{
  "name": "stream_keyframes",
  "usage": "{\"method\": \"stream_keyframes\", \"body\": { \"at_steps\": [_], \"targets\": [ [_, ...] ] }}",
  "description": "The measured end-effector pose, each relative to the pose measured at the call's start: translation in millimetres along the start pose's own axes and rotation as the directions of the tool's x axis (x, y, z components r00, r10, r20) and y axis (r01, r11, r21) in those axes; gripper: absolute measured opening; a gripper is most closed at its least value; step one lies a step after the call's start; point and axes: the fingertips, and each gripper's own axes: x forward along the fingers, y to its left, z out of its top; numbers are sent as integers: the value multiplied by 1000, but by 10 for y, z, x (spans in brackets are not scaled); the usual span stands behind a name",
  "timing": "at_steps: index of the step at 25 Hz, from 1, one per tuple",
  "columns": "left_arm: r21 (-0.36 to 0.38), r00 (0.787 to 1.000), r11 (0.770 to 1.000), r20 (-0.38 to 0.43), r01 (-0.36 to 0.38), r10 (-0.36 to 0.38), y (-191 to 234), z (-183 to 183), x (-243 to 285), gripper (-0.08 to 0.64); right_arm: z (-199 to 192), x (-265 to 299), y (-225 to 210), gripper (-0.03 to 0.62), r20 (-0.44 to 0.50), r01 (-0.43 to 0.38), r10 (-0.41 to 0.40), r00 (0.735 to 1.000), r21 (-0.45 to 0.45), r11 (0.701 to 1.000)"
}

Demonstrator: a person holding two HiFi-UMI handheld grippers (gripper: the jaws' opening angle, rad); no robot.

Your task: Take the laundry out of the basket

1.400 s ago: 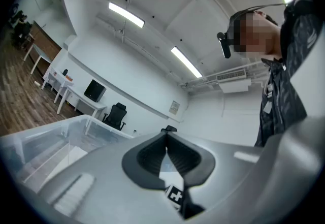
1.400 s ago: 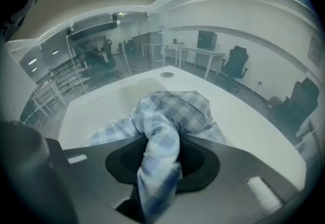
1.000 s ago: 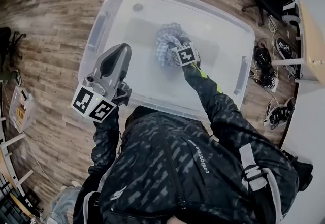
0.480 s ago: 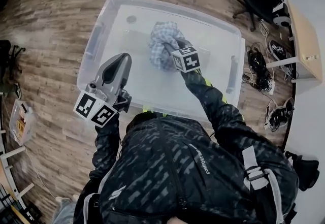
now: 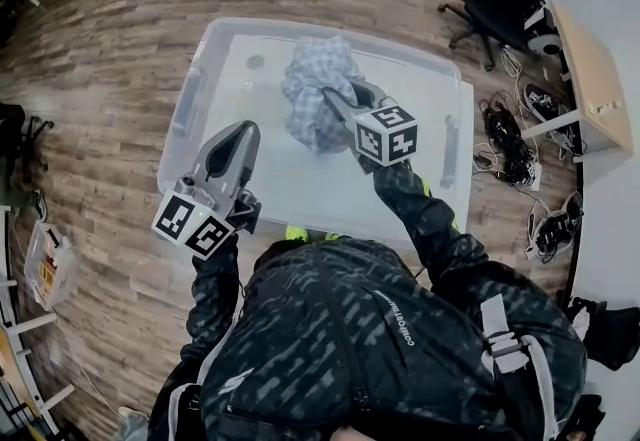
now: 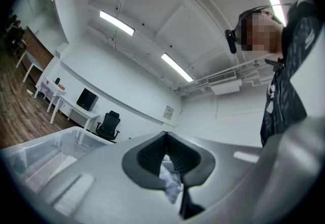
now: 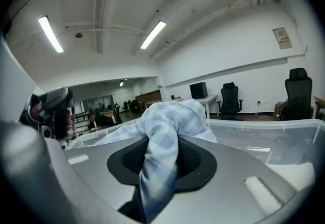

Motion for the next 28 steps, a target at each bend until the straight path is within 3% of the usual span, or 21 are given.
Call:
{"method": "stream_keyframes", "body": {
  "at_steps": [9,16,28],
  "targets": [
    [8,1000,1000,-6,21,-21,-80,28,19,9,727,-693,182,110,221,-31,19,975,53,998],
    [14,999,999,-15,29,-29,-166,30,42,9,1160,-1192,409,110,370,-56,49,928,9,998],
    [26,999,1000,-44,9,-8,-270,11,69,9,1307,-1387,528,110,404,-88,85,911,-10,996]
  ]
}}
